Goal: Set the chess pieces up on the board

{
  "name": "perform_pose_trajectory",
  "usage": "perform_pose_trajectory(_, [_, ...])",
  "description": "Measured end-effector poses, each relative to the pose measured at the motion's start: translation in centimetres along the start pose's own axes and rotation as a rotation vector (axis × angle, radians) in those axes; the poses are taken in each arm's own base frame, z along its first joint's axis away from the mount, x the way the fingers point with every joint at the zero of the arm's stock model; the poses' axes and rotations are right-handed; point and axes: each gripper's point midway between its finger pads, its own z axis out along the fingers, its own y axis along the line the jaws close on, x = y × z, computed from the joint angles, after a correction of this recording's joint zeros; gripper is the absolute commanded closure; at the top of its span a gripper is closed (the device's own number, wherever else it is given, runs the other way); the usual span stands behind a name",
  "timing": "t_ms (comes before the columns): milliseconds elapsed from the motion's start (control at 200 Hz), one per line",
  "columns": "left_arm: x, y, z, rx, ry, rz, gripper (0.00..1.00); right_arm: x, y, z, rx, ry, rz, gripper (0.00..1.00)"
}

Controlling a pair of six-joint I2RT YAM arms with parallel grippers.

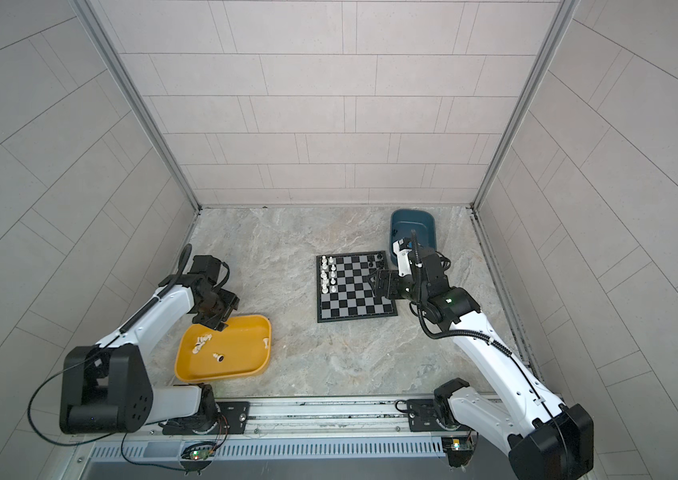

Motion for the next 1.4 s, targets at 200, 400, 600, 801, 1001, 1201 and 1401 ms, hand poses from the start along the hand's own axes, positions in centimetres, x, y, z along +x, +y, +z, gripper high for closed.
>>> perform_pose_trajectory(200, [0.2,-0.8,1.4,-0.022,0.044,0.030,0.80,-0.1,0.1,0.0,-0.007,-0.003,-0.004,0.06])
perform_pose_trajectory(400, [1.0,-3.4,1.8,-0.046,0.081,0.160,1.00,-1.0,0.0,0.0,0.004,-0.043,-0.001,0.05])
perform_pose_trajectory(600, [2.6,-8.2,2.6,-0.059,0.122,0.394,1.00,-2.2,0.2,-0.1,-0.001,-0.094,0.016,0.05])
perform_pose_trajectory(801, [6.4,-12.3,3.3,-0.053,0.165,0.652,1.00,-2.3,-0.3,-0.2,0.029,-0.105,0.015,0.05])
perform_pose_trajectory(1001, [10.0,-14.3,3.6,-0.074,0.195,0.884,1.00,-2.3,-1.3,-0.8,0.091,-0.119,-0.003,0.05])
perform_pose_trajectory(1201, [12.3,-14.0,3.2,-0.086,0.216,1.012,1.00,-2.7,-1.6,-1.9,0.116,-0.153,-0.022,0.03])
perform_pose_trajectory(1401, [13.9,-14.3,2.8,-0.066,0.232,1.060,0.94,-2.9,-2.1,-2.0,0.140,-0.164,-0.023,0.00])
